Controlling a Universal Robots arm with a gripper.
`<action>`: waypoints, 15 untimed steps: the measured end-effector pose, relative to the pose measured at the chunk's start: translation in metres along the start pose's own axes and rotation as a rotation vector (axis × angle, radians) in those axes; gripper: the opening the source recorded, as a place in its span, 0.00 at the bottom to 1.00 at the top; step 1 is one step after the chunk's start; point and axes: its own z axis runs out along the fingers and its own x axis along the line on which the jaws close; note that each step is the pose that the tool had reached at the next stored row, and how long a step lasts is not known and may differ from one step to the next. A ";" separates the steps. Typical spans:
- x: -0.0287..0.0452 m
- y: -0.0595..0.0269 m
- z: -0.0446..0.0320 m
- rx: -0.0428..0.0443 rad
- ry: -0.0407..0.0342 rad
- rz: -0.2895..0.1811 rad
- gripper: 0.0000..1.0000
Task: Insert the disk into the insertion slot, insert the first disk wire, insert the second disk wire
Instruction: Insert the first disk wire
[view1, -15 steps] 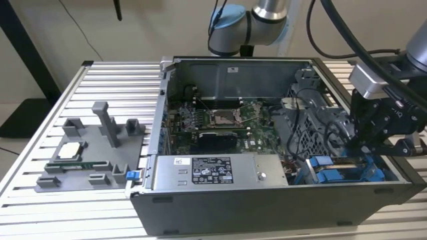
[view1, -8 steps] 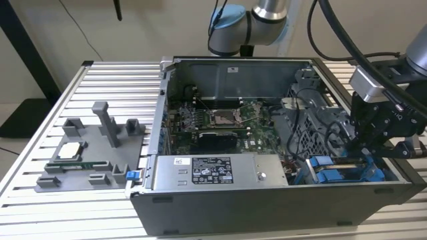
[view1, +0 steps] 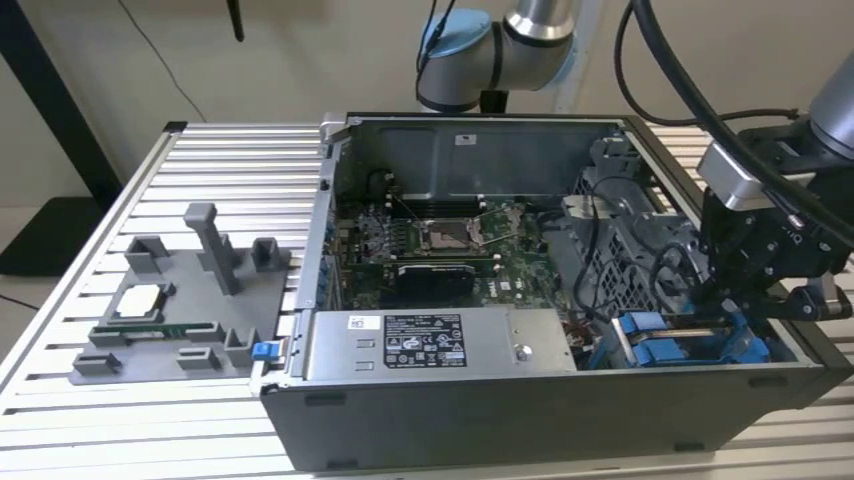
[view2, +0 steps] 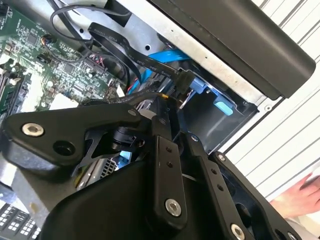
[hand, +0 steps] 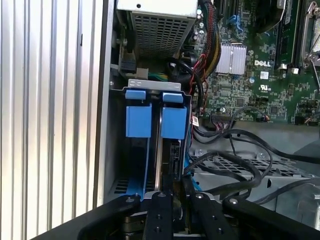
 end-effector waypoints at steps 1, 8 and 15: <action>0.0000 0.0000 0.0002 0.0002 -0.0016 0.000 0.00; 0.0002 -0.0013 0.0019 0.0004 -0.0064 0.000 0.00; 0.0005 -0.0021 0.0050 0.0008 -0.0091 0.001 0.00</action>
